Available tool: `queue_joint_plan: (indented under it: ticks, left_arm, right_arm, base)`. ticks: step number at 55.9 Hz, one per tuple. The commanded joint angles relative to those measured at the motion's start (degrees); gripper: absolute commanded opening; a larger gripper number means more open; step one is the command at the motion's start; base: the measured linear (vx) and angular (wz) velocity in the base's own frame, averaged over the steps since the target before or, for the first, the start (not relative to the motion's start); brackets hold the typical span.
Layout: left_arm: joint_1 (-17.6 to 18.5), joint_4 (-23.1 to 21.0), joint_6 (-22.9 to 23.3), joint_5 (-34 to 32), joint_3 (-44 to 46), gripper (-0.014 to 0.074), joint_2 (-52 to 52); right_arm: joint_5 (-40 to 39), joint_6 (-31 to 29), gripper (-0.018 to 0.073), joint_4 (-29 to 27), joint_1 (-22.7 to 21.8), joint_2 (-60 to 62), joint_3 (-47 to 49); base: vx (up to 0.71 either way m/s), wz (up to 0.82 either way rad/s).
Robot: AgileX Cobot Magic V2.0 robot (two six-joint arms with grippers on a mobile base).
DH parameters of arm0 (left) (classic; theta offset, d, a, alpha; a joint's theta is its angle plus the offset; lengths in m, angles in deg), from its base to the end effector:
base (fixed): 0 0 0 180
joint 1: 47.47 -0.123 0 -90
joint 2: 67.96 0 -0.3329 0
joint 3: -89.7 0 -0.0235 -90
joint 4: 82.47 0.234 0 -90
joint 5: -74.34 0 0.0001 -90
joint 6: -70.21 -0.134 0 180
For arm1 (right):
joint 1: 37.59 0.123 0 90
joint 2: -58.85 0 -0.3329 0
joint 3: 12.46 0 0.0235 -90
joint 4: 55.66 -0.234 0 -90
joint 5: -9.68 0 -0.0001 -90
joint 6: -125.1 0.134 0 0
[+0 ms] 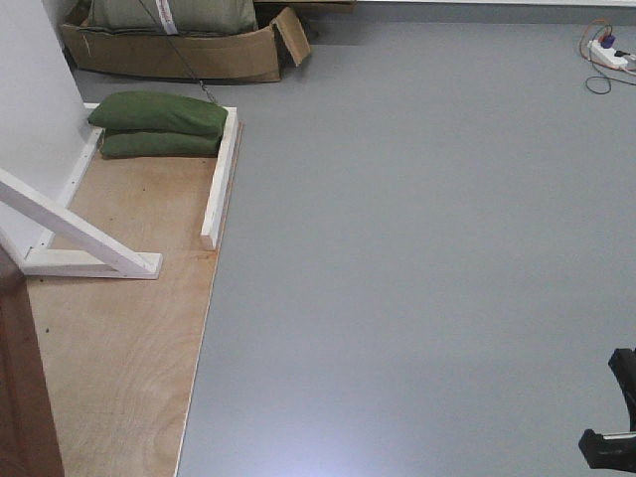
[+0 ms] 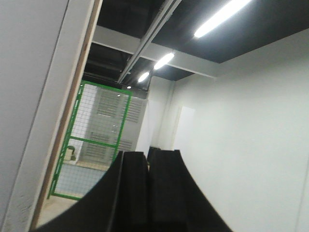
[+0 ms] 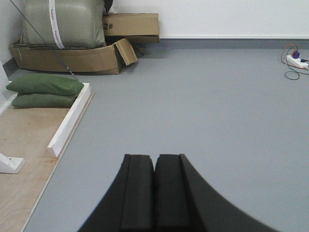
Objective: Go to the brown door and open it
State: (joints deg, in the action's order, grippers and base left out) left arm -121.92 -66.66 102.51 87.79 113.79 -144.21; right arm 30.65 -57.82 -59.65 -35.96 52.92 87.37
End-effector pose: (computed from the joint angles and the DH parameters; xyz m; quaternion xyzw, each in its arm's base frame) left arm 0.0488 0.2071 0.6646 -0.4035 0.3567 0.4204 0.7302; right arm 0.0287 0.0042 0.1574 -0.0132 0.8038 0.0227 0.5943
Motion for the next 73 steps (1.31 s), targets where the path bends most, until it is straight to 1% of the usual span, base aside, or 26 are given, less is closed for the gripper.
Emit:
queue_joint_plan:
  ticks: [1,12,27,43,47,57,67,70,73]
  left_arm:
    - [3.60,-2.00,0.33,-6.97,1.59,-0.0006,1.00]
    - [9.17,-2.00,0.33,-5.83,1.59,-0.0006,2.02]
    - [18.18,-1.96,0.33,-4.99,1.46,-0.0006,4.32]
    - [25.56,-1.94,0.33,-4.98,1.46,-0.0006,5.04]
    - [26.70,-1.94,0.33,-4.61,1.46,-0.0006,4.83]
    - [26.86,-1.88,0.33,-3.01,1.46,-0.0006,4.48]
    - [26.97,-2.16,0.33,-5.14,1.46,-0.0006,4.21]
    - [27.91,-3.33,0.33,-5.13,1.46,-0.0006,4.21]
    - [29.67,-5.71,0.33,-4.88,1.46,-0.0006,4.21]
  right_arm:
    - [-4.38,-0.36,0.0000,0.20,-0.07,0.32,-0.25]
    - [-4.38,-0.36,0.0000,0.20,-0.07,0.32,-0.25]
    - [-4.38,-0.36,0.0000,0.20,-0.07,0.32,-0.25]
    - [-4.38,-0.36,0.0000,0.20,-0.07,0.32,-0.25]
    - [-4.38,-0.36,0.0000,0.20,-0.07,0.32,-0.25]
    - [-4.38,-0.36,0.0000,0.20,-0.07,0.32,-0.25]
    - [-4.38,-0.36,0.0000,0.20,-0.07,0.32,-0.25]
    - [-4.38,-0.36,0.0000,0.20,-0.07,0.32,-0.25]
    - [-4.38,-0.36,0.0000,0.20,-0.07,0.32,-0.25]
  base:
    - [0.00,0.00]
    - [0.00,0.00]
    - [0.00,0.00]
    - [0.00,0.00]
    - [0.00,0.00]
    - [0.00,0.00]
    - [0.00,0.00]
    - [0.00,0.00]
    - [0.00,0.00]
